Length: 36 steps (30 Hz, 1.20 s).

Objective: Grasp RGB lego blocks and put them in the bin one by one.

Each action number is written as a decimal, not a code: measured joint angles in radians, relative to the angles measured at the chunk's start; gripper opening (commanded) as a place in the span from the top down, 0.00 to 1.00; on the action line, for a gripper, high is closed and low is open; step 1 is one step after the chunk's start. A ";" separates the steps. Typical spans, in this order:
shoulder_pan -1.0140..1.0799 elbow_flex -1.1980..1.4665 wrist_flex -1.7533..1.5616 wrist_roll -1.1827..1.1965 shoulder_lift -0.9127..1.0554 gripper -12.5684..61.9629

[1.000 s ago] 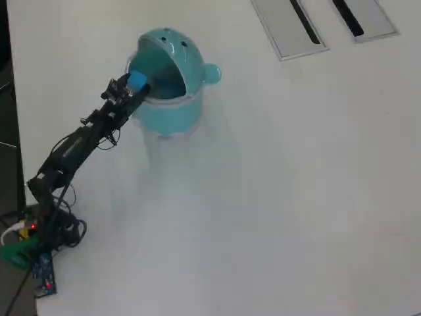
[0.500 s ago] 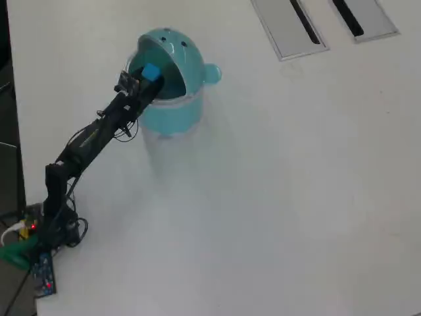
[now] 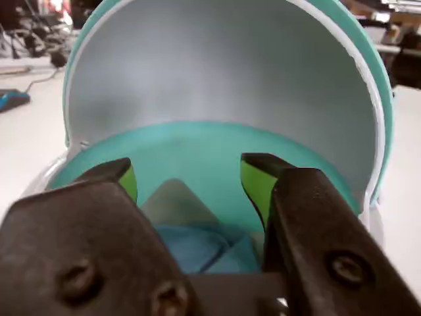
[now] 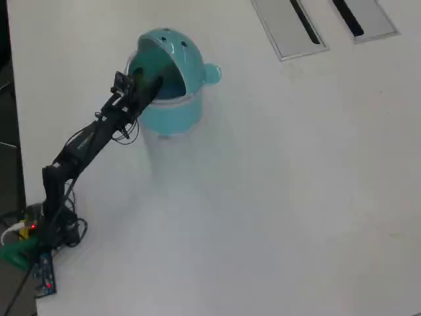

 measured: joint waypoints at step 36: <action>0.155 0.893 -0.126 0.239 0.963 0.44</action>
